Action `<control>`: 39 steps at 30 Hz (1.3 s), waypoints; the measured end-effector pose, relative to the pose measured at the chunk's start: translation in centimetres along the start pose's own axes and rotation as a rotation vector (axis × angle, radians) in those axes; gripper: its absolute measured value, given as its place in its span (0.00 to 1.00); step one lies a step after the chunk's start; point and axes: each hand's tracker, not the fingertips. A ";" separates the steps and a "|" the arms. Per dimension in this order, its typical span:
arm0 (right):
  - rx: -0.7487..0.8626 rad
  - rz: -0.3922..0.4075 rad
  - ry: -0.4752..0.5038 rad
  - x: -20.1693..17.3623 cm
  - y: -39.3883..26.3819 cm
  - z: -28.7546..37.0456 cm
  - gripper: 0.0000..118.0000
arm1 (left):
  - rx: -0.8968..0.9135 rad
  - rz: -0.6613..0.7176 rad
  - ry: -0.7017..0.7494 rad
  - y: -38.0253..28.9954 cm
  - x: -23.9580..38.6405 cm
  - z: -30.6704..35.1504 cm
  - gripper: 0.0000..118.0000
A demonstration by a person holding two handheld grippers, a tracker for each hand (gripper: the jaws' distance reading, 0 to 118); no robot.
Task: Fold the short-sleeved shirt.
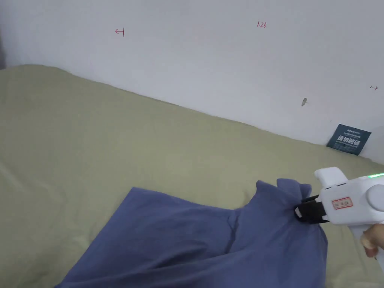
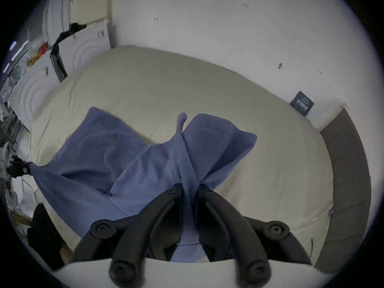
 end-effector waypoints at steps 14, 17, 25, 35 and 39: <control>0.357 -0.181 -0.095 3.1 4.4 9.9 0.05 | 0.373 -0.137 0.020 18.2 3.2 8.0 0.05; 0.428 -0.205 -0.142 3.6 6.3 10.9 0.04 | 0.407 -0.159 0.034 22.8 4.3 8.2 0.05; 0.524 -0.207 -0.206 5.1 12.2 12.6 0.03 | 0.505 -0.183 0.083 33.1 6.4 8.4 0.05; 0.611 -0.297 -0.251 8.1 17.6 11.8 0.03 | 0.592 -0.216 0.167 42.8 8.6 7.7 0.05; 0.590 -0.331 -0.238 8.2 16.9 9.8 0.03 | 0.614 -0.188 0.123 42.6 8.6 6.5 0.05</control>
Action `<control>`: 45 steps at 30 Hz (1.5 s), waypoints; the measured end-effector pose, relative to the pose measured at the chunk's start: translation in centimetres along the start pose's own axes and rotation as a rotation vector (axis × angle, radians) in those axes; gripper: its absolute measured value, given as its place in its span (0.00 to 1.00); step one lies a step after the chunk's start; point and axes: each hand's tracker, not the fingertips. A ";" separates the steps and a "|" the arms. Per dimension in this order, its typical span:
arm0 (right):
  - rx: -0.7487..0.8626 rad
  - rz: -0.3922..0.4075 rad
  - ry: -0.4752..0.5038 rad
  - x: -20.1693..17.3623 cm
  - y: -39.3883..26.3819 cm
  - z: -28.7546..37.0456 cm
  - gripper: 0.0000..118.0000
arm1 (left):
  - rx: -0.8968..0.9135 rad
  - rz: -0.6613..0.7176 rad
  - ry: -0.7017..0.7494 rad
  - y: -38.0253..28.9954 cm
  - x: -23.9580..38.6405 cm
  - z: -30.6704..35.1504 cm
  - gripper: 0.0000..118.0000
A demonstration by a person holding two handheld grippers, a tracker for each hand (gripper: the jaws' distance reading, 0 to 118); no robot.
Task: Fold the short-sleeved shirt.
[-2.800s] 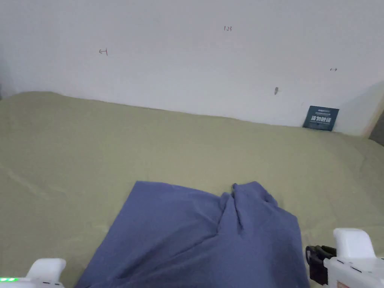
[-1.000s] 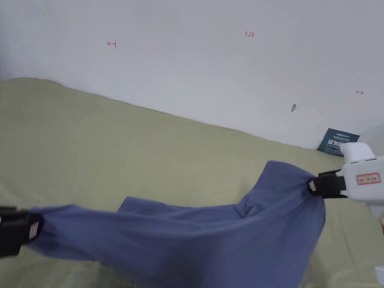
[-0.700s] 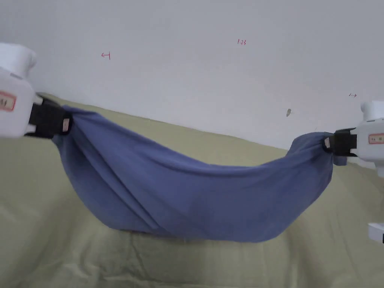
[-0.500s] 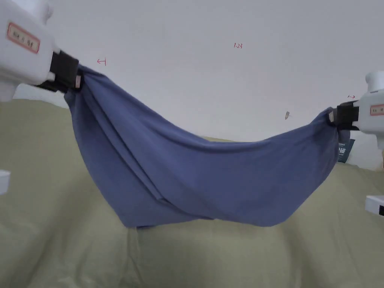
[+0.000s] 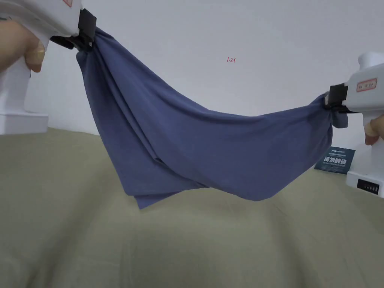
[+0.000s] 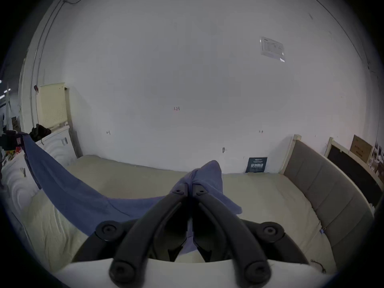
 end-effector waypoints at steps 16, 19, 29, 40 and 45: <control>-0.369 0.056 -0.023 1.1 -22.3 6.5 0.03 | -0.335 0.106 -0.074 -24.6 -2.1 5.5 0.05; -0.453 0.025 -0.045 1.3 -26.3 8.8 0.03 | -0.428 0.156 -0.064 -29.7 -2.6 7.1 0.05; -0.551 -0.040 -0.061 1.4 -35.5 17.3 0.03 | -0.601 0.114 -0.065 -39.6 -2.5 12.5 0.05; -0.619 -0.091 -0.048 1.6 -40.4 22.0 0.03 | -0.699 0.199 -0.100 -45.4 -2.9 17.8 0.05; -0.631 -0.095 -0.030 1.8 -41.6 22.7 0.06 | -0.713 0.208 -0.112 -46.6 -3.2 18.1 0.07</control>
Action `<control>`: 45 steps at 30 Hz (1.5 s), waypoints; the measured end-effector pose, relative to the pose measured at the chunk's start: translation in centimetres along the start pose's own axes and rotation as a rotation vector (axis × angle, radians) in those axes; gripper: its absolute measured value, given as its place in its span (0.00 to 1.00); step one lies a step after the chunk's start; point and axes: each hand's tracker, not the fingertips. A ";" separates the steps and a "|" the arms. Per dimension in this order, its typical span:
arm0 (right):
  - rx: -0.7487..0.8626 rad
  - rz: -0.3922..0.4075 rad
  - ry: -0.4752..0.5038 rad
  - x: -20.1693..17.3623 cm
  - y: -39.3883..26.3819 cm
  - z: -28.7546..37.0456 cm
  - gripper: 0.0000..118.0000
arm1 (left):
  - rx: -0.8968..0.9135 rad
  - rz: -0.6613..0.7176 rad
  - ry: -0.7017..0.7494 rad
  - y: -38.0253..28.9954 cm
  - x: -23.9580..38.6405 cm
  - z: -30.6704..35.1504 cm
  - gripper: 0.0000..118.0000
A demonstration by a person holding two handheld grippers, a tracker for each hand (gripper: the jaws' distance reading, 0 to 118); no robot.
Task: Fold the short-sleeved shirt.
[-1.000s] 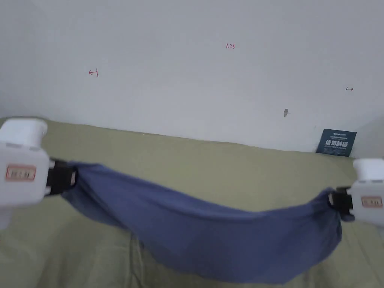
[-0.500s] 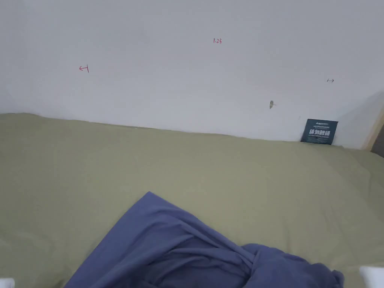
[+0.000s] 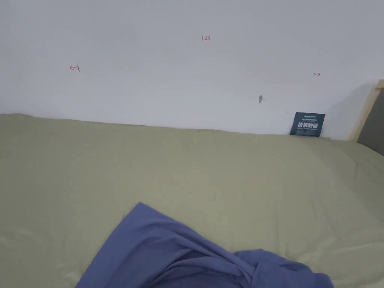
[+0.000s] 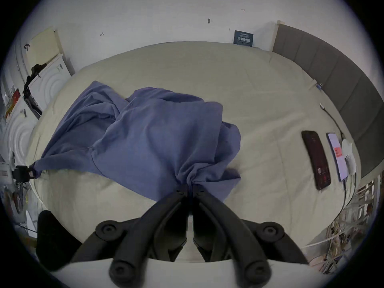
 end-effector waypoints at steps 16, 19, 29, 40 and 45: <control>0.107 -0.035 0.012 -2.5 1.1 6.5 0.62 | 0.144 -0.120 -0.036 4.8 6.8 5.0 0.67; 0.100 -0.020 0.007 -3.4 1.2 5.4 0.01 | 0.151 -0.135 -0.081 6.4 8.4 3.2 0.04; 0.146 -0.048 0.033 -2.2 5.6 4.2 0.00 | 0.209 -0.285 -0.062 27.1 13.4 -4.4 0.00; 0.147 -0.058 -0.013 1.2 6.7 3.3 0.00 | -0.190 -0.362 -0.030 37.1 18.0 -21.6 0.93; 0.128 -0.090 -0.019 2.1 6.9 1.2 0.00 | -0.269 -0.344 0.023 34.0 17.6 -24.6 0.71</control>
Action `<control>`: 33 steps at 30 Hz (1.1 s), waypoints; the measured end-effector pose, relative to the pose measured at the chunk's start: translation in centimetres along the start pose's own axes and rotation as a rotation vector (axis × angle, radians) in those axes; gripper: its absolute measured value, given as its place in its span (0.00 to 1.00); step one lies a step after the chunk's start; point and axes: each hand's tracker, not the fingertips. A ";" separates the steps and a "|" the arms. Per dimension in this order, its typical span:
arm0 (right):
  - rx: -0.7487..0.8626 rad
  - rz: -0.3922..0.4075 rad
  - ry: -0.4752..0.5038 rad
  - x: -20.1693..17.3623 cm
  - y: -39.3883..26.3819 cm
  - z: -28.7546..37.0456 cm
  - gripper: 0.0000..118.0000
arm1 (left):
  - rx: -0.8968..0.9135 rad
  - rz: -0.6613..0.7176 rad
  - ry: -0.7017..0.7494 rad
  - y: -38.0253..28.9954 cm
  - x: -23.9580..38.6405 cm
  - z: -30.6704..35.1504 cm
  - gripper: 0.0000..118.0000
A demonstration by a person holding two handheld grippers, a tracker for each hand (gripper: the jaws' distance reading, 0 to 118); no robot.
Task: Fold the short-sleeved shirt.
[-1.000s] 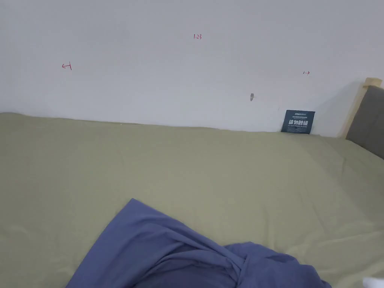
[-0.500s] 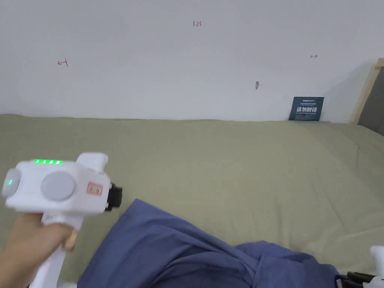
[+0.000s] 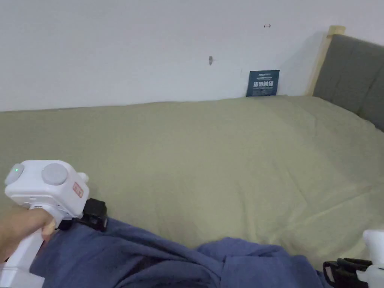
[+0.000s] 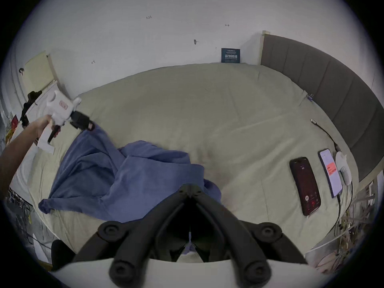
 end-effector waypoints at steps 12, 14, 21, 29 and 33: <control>-0.252 0.093 0.054 0.4 8.6 -10.9 0.80 | 0.135 -0.028 -0.011 -1.0 0.0 4.9 0.02; -0.304 0.066 0.052 0.2 9.9 -13.1 0.80 | 0.132 -0.023 -0.014 -1.1 0.1 4.9 0.02; -0.561 0.068 0.080 -0.9 10.7 -17.1 0.00 | 0.120 -0.003 -0.021 -1.2 -0.6 4.6 0.02; -0.348 0.088 0.130 -2.4 13.6 -10.6 0.01 | 0.222 0.018 -0.057 -2.0 -1.1 9.2 0.02; -0.244 0.022 0.194 -3.1 16.2 -7.5 0.00 | 0.306 0.026 -0.056 -2.2 -1.4 13.7 0.02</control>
